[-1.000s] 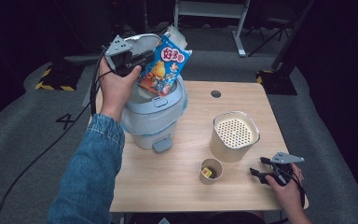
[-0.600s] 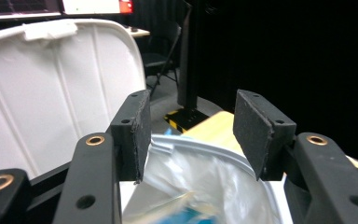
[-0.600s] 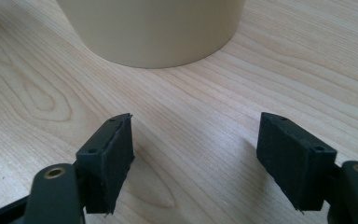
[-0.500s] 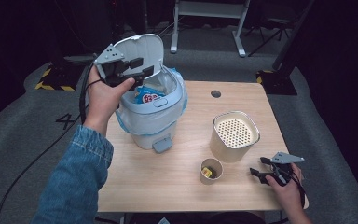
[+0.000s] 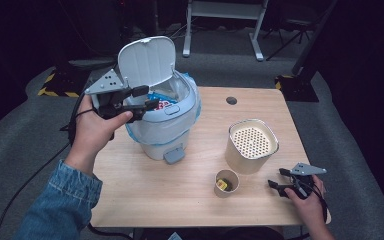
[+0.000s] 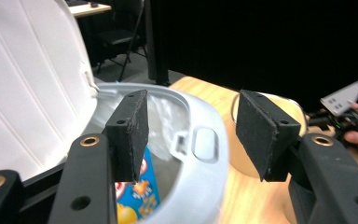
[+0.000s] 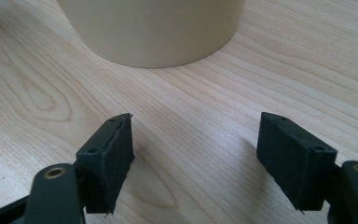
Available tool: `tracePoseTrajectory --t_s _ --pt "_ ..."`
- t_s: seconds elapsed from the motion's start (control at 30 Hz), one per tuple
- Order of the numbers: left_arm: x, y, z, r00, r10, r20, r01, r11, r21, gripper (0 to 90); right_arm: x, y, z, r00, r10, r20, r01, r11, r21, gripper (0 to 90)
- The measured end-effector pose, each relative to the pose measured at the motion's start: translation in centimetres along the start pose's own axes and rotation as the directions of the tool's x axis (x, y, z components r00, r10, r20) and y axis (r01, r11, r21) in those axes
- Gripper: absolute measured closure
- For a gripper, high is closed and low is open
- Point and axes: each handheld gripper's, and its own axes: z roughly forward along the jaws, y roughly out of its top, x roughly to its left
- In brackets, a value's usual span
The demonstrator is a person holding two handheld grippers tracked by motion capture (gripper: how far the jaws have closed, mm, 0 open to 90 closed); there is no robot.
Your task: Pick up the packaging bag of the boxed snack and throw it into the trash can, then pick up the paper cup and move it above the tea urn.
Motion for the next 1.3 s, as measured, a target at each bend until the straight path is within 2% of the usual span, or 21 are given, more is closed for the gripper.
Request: tracePoseTrajectory --t_s 0.27,0.37,0.43,0.6,0.7,0.73,0.83,0.9,0.97,1.03,1.07,1.1,1.13,1.2,1.3 --pt "-1.7 -2.8 -0.7 0.9997 0.008 0.025 -0.009 0.999 0.043 41.0 0.0 0.0 0.0 1.0 -0.002 -0.003 0.002 1.0 0.002 27.2" --pt "-2.5 -4.3 -0.5 0.9993 0.038 0.001 -0.038 0.9942 0.101 39.5 0.0 0.0 0.0 1.0 -0.002 -0.002 0.002 1.0 0.002 27.1" --pt "-2.9 -5.4 -0.3 0.9993 0.038 0.007 -0.038 0.9911 0.127 39.5 0.0 0.0 0.0 1.0 0.003 0.002 -0.003 1.0 0.003 25.5" --pt "-3.6 -8.0 -0.1 0.9999 0.009 0.014 -0.011 0.9886 0.15 39.5 0.2 0.0 -0.1 0.9997 0.013 0.02 -0.013 1.0 0.008 24.7" --pt "-4.1 -9.9 0.1 0.9998 -0.017 -0.002 0.017 0.9831 0.182 39.0 0.2 0.1 -0.3 0.9998 0.011 -0.02 -0.01 1.0 0.021 25.8" --pt "-4.3 -10.6 0.1 0.9997 -0.025 -0.004 0.025 0.9834 0.18 39.3 0.1 0.2 -0.5 0.9995 0.017 -0.026 -0.016 1.0 0.014 25.7" --pt "-4.5 -12.3 0.4 0.9976 -0.067 0.019 0.062 0.9832 0.171 39.7 0.3 0.6 -1.2 0.9996 -0.002 -0.027 0.003 1.0 0.002 25.5" --pt "-4.5 -13.0 0.7 0.9986 -0.051 0.015 0.047 0.9761 0.212 39.6 0.6 0.7 -1.5 0.9994 -0.006 -0.033 0.006 1.0 0.002 25.4" --pt "-4.4 -13.9 0.7 0.9987 -0.05 -0.005 0.05 0.9756 0.214 39.1 0.9 0.8 -1.7 0.999 -0.011 -0.043 0.011 1.0 0.001 25.4" --pt "-4.4 -14.9 0.9 0.998 -0.064 0.002 0.061 0.9728 0.223 38.9 1.2 0.7 -1.8 0.9981 -0.016 -0.059 0.017 1.0 0.006 23.5" --pt "-4.3 -15.4 1.1 0.9976 -0.07 0.0 0.068 0.9708 0.23 38.9 1.3 0.7 -1.8 0.9968 -0.025 -0.076 0.026 1.0 0.011 22.3" --pt "-4.3 -15.8 1.2 0.9974 -0.073 -0.003 0.071 0.9681 0.24 38.9 1.5 0.8 -1.8 0.9939 -0.019 -0.109 0.019 1.0 0.006 23.3" --pt "-4.3 -16.3 1.3 0.9969 -0.078 -0.009 0.078 0.9643 0.253 38.6 1.5 0.8 -1.9 0.9925 -0.015 -0.122 0.016 1.0 0.001 23.6" --pt "-4.3 -17.1 1.6 0.9972 -0.074 -0.015 0.075 0.958 0.277 38.6 1.7 0.9 -2.0 0.9909 -0.023 -0.133 0.023 1.0 -0.006 22.5" --pt "-4.4 -18.5 2.2 0.9945 -0.104 -0.017 0.104 0.9515 0.29 38.4 2.0 1.2 -2.1 0.9894 -0.035 -0.141 0.034 0.999 -0.012 22.1"
